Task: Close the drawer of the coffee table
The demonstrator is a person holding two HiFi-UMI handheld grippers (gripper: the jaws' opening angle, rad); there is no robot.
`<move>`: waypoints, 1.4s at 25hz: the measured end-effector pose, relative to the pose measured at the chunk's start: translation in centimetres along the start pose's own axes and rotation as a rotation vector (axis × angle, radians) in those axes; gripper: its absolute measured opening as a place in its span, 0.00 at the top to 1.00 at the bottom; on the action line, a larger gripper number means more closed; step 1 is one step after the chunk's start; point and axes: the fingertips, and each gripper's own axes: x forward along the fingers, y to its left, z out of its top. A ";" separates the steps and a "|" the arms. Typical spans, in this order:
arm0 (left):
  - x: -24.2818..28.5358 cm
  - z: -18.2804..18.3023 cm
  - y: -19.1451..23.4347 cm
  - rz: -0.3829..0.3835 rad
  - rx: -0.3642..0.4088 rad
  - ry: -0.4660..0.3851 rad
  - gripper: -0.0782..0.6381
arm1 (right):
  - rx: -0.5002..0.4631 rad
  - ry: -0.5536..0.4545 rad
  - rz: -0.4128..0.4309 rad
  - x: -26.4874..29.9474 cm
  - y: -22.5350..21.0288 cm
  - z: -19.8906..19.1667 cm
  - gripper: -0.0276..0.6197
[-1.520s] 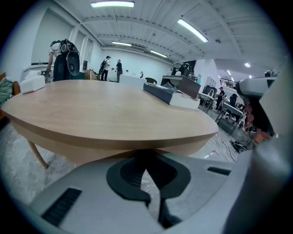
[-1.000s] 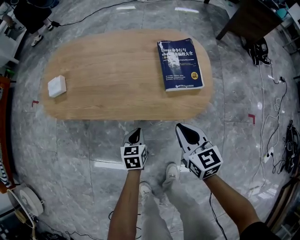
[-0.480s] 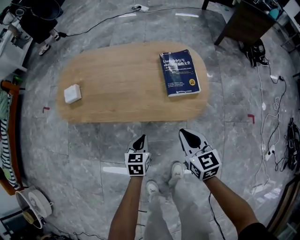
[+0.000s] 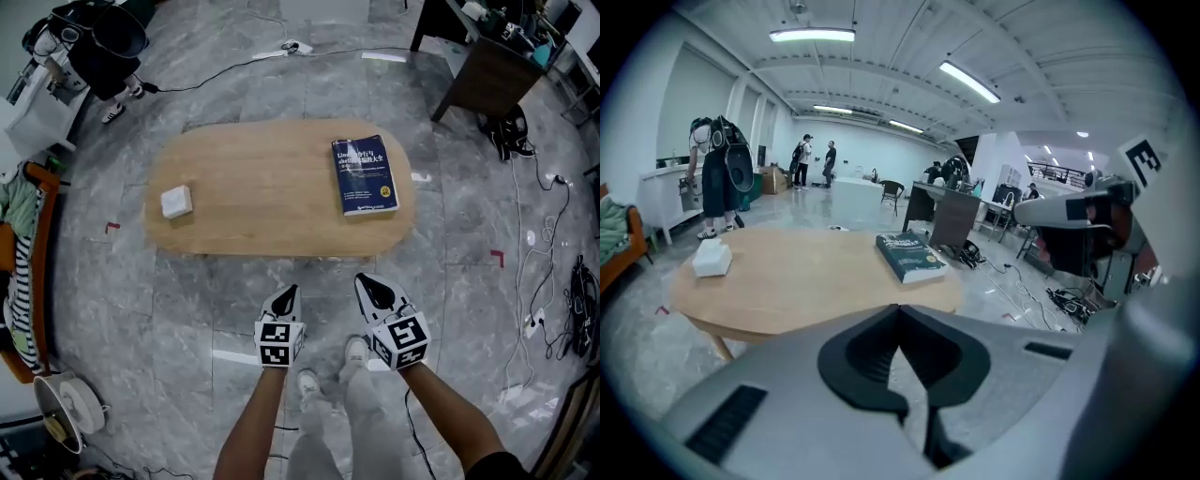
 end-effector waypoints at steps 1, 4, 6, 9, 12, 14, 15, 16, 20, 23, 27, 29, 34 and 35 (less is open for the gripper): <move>-0.7 0.6 -0.1 -0.001 0.008 -0.007 0.89 | -0.005 -0.010 0.002 -0.3 0.5 0.7 0.94; -3.2 2.2 -0.6 -0.009 0.028 -0.022 0.89 | -0.013 -0.037 0.005 -1.5 2.0 2.4 0.94; -4.9 3.3 -0.8 -0.010 0.033 -0.042 0.89 | -0.010 -0.040 0.006 -2.4 3.0 3.4 0.94; -7.5 5.1 -0.9 -0.004 0.035 -0.084 0.89 | -0.015 -0.043 0.013 -3.7 4.6 4.8 0.94; -9.6 6.5 -1.3 -0.001 0.052 -0.109 0.89 | -0.007 -0.057 0.014 -5.0 5.7 6.1 0.94; -10.9 7.5 -1.9 -0.007 0.066 -0.123 0.89 | -0.008 -0.064 0.013 -5.9 6.4 6.9 0.94; -11.6 7.9 -2.1 -0.011 0.072 -0.131 0.89 | -0.011 -0.066 0.015 -6.3 6.9 7.3 0.94; -12.3 8.4 -2.3 -0.014 0.078 -0.139 0.89 | -0.016 -0.068 0.019 -6.6 7.5 7.7 0.94; -15.1 10.7 -2.5 -0.012 0.074 -0.197 0.89 | -0.053 -0.080 0.047 -7.6 9.7 9.5 0.94; -17.3 12.4 -2.9 -0.013 0.086 -0.234 0.89 | -0.069 -0.103 0.058 -8.7 11.0 11.3 0.94; -19.9 14.5 -3.2 -0.023 0.102 -0.273 0.89 | -0.098 -0.151 0.051 -9.8 12.2 13.8 0.94; -21.3 15.7 -4.0 -0.037 0.091 -0.290 0.89 | -0.112 -0.169 0.044 -10.9 12.8 15.0 0.94; -25.0 18.0 -5.8 -0.078 0.111 -0.341 0.89 | -0.117 -0.220 0.028 -13.0 14.5 17.7 0.94; -25.6 18.4 -6.1 -0.087 0.119 -0.355 0.89 | -0.119 -0.229 0.026 -13.4 14.8 18.1 0.94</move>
